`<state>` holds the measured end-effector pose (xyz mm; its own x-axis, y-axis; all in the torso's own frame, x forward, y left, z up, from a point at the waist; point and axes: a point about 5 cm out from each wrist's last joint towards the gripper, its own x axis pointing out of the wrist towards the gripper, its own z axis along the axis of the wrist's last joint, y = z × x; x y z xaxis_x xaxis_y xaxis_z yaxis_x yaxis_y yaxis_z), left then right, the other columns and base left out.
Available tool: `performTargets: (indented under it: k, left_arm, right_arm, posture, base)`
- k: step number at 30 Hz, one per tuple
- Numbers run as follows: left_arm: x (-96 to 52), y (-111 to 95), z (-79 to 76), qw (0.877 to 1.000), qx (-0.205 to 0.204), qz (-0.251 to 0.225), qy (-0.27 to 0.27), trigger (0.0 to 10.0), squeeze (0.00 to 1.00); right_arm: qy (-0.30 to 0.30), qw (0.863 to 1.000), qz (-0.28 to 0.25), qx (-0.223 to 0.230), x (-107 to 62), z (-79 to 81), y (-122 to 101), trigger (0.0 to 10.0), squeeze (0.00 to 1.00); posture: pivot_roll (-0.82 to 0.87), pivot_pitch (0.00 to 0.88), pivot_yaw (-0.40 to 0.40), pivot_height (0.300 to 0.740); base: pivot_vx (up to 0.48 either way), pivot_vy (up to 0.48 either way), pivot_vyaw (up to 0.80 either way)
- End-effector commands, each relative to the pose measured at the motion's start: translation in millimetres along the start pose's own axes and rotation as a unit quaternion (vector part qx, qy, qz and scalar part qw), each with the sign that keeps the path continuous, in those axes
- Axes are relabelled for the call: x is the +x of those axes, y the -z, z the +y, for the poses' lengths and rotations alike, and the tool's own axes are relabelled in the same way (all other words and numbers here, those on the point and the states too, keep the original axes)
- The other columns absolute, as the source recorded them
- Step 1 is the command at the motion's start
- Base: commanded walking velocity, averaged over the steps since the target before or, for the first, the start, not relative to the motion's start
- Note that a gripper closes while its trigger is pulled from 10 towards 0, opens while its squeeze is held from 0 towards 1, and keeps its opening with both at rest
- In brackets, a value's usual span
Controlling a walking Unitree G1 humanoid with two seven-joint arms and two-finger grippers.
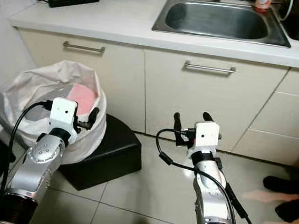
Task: Clothes washing
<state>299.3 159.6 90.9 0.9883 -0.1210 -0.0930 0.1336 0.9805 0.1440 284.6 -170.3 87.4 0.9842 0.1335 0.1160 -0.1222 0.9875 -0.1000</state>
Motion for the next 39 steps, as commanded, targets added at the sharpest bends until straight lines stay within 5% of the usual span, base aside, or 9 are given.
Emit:
performTargets:
  k: [1, 9, 24, 39]
  left_arm:
    - [-1.3, -2, 0.8, 1.000, 0.017, -0.009, 0.015, 10.0, 0.00]
    - [-4.3, -6, -7.2, 0.998, 0.002, -0.031, 0.046, 10.0, 0.00]
    - [-6.8, 1, -15.0, 0.996, -0.002, -0.017, 0.083, 10.0, 0.00]
    - [-9.5, 0, -18.3, 0.993, 0.030, -0.022, 0.112, 10.0, 0.00]
  right_arm:
    - [-0.007, 1.000, 0.004, -0.004, 2.5, 1.9, 0, 10.0, 0.00]
    - [-0.016, 1.000, 0.013, -0.006, 3.1, 3.6, 1, 10.0, 0.00]
    - [-0.014, 1.000, 0.011, 0.010, 2.5, 0.6, 0, 10.0, 0.00]
    - [-0.013, 1.000, 0.019, 0.011, 0.1, 1.1, 4, 10.0, 0.00]
  posture:
    - [-0.16, 0.000, 0.064, 0.740]
    - [-0.16, 0.000, 0.061, 0.740]
    - [-0.16, 0.000, 0.059, 0.740]
    - [-0.16, 0.000, 0.066, 0.740]
  base:
    - [0.000, 0.000, 0.00]
    - [0.000, 0.000, 0.00]
    - [0.000, 0.000, -0.66]
    - [0.000, 0.352, -0.69]
